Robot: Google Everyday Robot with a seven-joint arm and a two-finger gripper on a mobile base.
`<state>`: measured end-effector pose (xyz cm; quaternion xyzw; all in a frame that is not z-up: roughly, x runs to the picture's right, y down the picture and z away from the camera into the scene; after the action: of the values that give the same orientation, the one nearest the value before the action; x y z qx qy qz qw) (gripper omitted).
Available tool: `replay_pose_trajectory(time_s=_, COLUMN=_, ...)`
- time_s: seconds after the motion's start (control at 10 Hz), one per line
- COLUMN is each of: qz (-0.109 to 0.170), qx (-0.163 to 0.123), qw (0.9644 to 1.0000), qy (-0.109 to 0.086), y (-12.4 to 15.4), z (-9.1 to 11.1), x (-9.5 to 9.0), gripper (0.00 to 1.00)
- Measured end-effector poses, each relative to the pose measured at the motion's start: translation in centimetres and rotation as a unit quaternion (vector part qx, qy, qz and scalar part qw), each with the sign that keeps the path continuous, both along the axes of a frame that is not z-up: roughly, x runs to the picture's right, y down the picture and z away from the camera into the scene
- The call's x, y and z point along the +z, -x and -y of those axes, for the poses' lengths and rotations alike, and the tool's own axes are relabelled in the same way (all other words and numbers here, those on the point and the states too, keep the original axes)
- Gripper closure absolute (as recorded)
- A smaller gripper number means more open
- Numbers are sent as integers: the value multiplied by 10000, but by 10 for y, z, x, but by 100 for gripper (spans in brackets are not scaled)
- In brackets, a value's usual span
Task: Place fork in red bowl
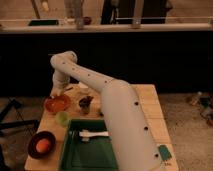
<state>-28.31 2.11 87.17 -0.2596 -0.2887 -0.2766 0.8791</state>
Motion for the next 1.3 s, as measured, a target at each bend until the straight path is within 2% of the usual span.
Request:
replay_pose_trajectory(time_s=0.4, qz=-152, qx=-132, qw=9997, qy=119, y=2, z=-18, x=19, gripper=100)
replay_pose_trajectory(time_s=0.7, qz=-235, qx=-170, qw=9994, qy=198, y=7, z=-22, x=28, gripper=100)
replay_pose_trajectory(time_s=1.3, qz=-246, qx=-362, qw=9987, qy=273, y=25, z=-30, x=36, gripper=100)
